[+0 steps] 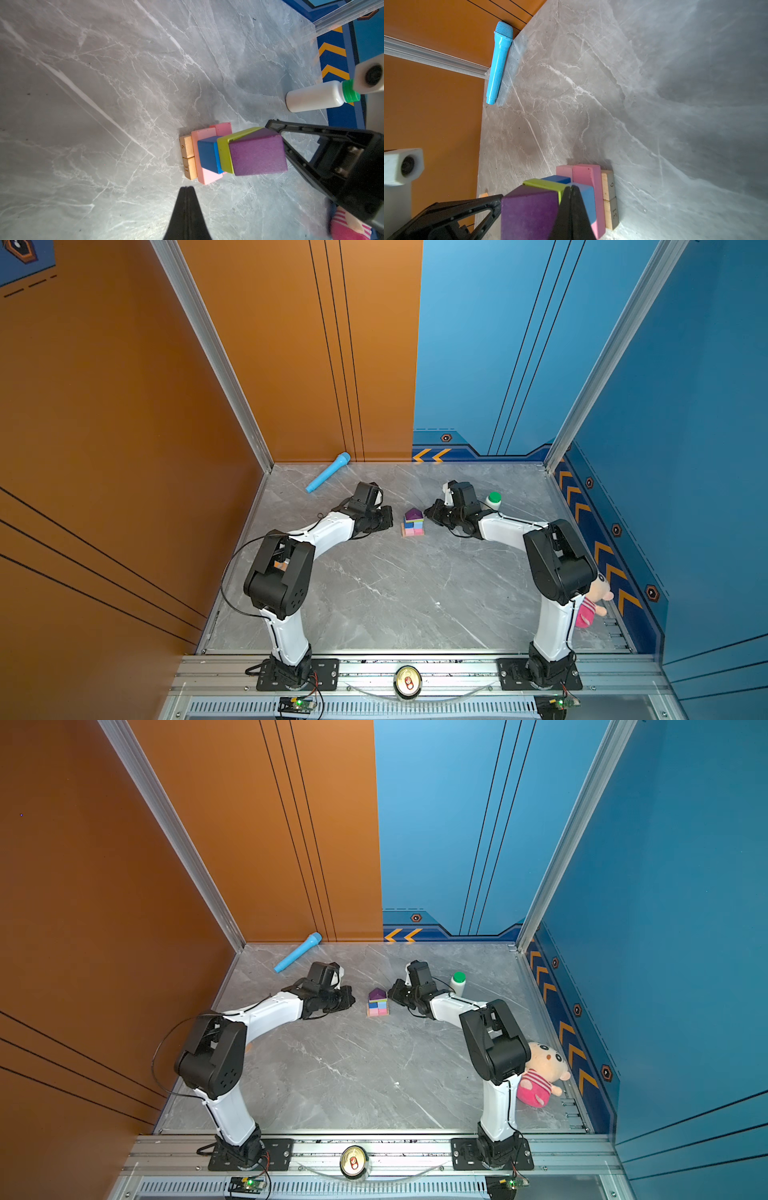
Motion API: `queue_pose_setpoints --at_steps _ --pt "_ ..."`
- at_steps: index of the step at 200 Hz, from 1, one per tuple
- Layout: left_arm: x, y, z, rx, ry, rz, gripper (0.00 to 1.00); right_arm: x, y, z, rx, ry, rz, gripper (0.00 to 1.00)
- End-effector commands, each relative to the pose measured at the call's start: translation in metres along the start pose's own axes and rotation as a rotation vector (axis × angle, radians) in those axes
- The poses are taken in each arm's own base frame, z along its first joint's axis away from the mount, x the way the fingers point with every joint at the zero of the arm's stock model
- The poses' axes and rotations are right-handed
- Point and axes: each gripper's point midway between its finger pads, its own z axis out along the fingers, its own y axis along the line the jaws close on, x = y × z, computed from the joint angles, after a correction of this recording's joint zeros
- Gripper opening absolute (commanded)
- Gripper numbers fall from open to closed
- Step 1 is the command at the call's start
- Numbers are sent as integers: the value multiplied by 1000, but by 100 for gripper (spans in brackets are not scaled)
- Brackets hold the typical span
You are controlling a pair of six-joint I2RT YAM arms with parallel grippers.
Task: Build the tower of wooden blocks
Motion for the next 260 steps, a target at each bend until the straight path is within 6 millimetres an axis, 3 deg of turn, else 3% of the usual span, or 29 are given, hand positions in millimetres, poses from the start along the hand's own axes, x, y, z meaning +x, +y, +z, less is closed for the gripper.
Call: queue_pose_setpoints --at_steps 1,260 --pt "4 -9 -3 18 15 13 0 1 1 3 15 14 2 0" --pt "6 -12 2 22 26 18 0 11 -3 4 50 61 1 0"
